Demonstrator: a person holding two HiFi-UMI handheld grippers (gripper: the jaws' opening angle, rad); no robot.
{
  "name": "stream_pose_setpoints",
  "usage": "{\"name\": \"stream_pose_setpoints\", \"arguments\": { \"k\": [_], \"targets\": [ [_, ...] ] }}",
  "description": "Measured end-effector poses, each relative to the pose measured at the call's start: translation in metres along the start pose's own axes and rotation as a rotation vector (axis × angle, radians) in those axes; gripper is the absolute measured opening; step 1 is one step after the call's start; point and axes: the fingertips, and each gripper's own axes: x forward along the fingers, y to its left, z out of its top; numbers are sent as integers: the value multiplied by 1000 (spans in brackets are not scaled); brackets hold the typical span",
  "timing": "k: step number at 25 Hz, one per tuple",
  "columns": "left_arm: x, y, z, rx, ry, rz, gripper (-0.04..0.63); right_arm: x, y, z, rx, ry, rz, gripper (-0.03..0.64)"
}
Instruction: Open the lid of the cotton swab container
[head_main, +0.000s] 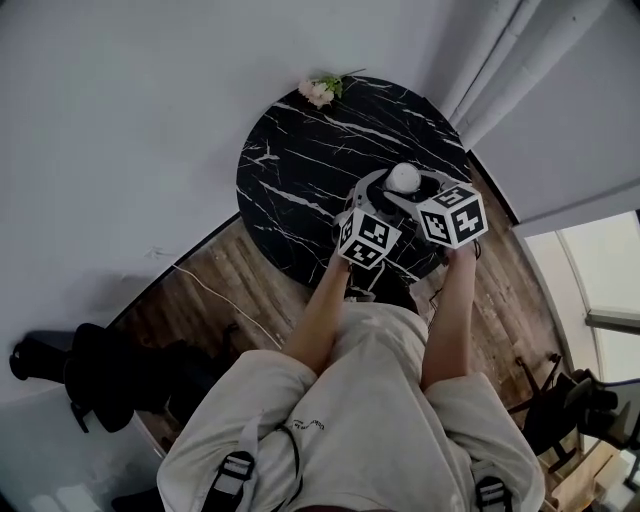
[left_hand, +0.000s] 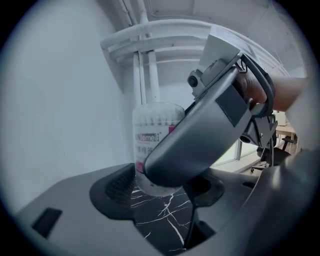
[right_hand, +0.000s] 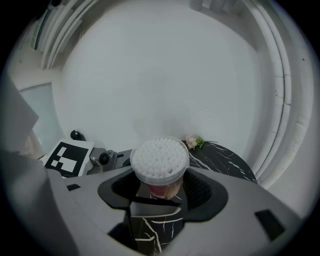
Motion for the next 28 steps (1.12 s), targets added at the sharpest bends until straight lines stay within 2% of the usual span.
{"name": "stream_pose_setpoints", "arguments": {
  "k": [7, 15, 22, 26, 28],
  "targets": [
    [-6, -2, 3, 50, -25, 0, 272, 4, 10, -5, 0, 28, 23, 291],
    [-5, -2, 2, 18, -36, 2, 271, -4, 13, -3, -34, -43, 33, 291],
    [-9, 2, 3, -40, -51, 19, 270, -32, 13, 11, -78, -189, 59, 291],
    [-11, 1, 7, -45, -68, 0, 270, -58, 8, 32, -56, -374, 49, 291],
    [-12, -4, 8, -37, -75, -17, 270, -65, 11, 39, -53, -434, 56, 291]
  ]
}}
